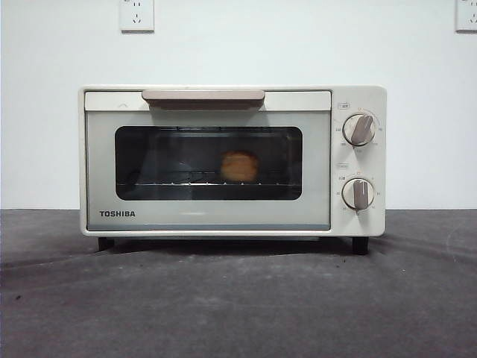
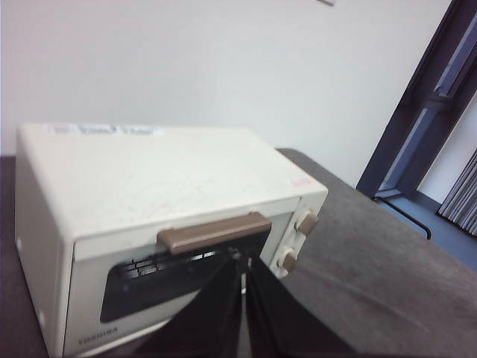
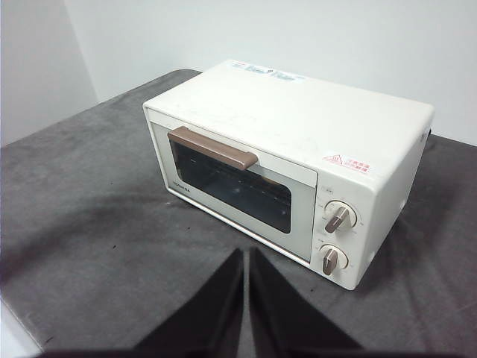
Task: The left arm flap open the oven, the right arm pick bread and place it into oven, the left arm flap close the oven
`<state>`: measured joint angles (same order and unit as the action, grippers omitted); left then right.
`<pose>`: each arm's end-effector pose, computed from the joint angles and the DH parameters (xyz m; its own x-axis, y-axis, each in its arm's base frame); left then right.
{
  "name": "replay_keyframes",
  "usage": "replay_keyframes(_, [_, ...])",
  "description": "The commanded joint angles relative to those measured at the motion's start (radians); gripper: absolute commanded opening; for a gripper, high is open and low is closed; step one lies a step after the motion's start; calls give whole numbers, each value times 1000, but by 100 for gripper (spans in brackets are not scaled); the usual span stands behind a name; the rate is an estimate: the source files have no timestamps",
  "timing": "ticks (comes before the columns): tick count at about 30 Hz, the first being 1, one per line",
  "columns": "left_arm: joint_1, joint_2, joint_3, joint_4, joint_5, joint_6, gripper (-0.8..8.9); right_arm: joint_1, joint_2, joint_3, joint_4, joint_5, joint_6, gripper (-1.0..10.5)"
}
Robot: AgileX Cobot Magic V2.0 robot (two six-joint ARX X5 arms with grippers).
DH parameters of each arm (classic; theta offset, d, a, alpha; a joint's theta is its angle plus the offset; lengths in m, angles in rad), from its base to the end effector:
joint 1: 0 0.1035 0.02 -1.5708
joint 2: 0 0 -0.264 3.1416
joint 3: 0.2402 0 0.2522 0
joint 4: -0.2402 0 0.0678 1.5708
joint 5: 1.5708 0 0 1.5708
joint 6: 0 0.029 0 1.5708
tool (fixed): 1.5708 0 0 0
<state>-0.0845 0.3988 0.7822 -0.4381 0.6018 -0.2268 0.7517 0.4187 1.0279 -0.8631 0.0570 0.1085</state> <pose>0.0714 -0.0225 0.3483 0.7724 -0.6336 -0.0451 0.6044 0.7549 -0.2547 0.0296 0.0254 0.3759 0.7449 0.6183 -0.2508 -0.6178 0.7811 0.0906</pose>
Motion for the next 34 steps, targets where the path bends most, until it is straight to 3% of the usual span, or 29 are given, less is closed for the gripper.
replay_keyframes(1, [0,-21,-37,59,-1,10,16,7,4,20,10,3,-8,7])
replay_keyframes(7, [31,-176,-332,271,-50,60,17,7,4,20,10,3,-8,7])
replay_keyframes(12, [71,-291,-573,304,-271,55,17,7,4,20,10,3,-8,7])
replay_keyframes(21, [80,-388,-747,302,-594,55,17,7,4,20,10,3,-8,7])
replay_keyframes(27, [81,-396,-770,251,-660,71,19,7,4,20,10,3,-8,7])
replay_keyframes(34, [80,-396,-770,252,-665,87,19,7,4,20,10,3,-8,7])
